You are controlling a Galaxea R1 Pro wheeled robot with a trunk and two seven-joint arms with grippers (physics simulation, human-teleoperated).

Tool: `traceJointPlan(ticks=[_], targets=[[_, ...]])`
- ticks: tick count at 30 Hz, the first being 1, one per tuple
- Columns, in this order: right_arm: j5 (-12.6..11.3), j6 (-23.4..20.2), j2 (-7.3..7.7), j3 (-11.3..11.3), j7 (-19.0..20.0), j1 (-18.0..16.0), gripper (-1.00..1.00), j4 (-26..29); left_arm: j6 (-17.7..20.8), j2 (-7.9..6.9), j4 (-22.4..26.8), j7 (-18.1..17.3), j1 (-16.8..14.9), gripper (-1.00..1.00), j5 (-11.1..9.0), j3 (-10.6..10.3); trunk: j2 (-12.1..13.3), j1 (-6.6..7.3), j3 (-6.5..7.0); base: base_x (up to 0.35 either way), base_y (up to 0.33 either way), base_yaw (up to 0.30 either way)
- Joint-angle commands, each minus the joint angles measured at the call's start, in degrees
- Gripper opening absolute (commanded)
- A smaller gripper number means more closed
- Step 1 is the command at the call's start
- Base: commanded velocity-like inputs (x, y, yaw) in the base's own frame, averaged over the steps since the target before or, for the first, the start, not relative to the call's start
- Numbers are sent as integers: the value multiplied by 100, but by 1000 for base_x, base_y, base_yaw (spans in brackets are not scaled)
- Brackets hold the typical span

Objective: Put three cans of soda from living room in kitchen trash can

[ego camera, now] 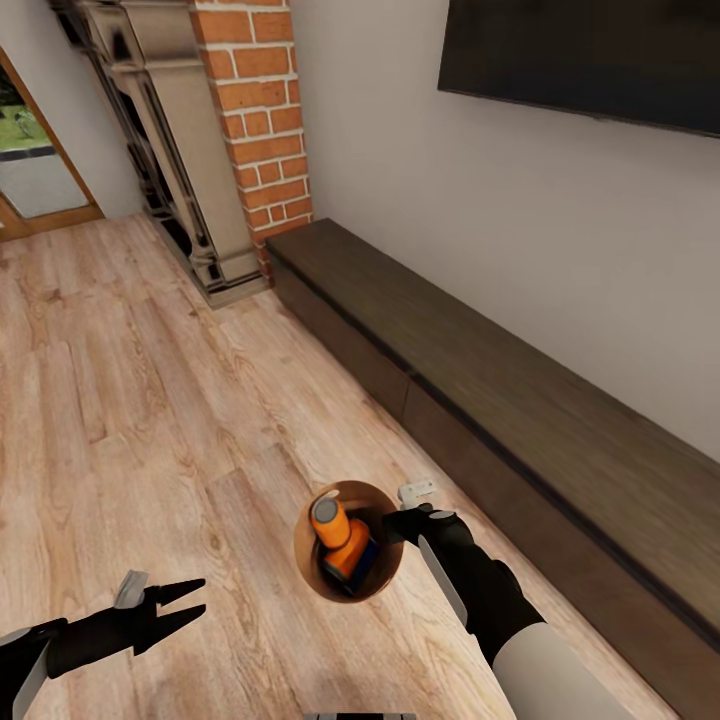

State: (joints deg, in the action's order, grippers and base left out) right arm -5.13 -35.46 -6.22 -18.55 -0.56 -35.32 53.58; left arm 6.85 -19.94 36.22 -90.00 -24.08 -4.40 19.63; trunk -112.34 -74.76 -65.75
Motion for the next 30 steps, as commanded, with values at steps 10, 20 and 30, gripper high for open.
traceJointPlan(ticks=[10, 20, 30], targets=[[-82, 4, -2, 0, 30, -2, -100, 3, 0, -1, 0, 0, 0, 100, 0, 6, -82, -44, -36, 0, 0, 0], [-81, 4, -2, 0, 32, -3, -100, 3, -11, -4, 0, 0, 0, 100, 7, 7, -202, -110, -90, 0, 0, 0], [-81, 4, -2, 0, 31, -3, -100, 3, -25, -136, -6, 202, 0, 100, 17, 15, -202, -110, -90, 0, 0, 0]])
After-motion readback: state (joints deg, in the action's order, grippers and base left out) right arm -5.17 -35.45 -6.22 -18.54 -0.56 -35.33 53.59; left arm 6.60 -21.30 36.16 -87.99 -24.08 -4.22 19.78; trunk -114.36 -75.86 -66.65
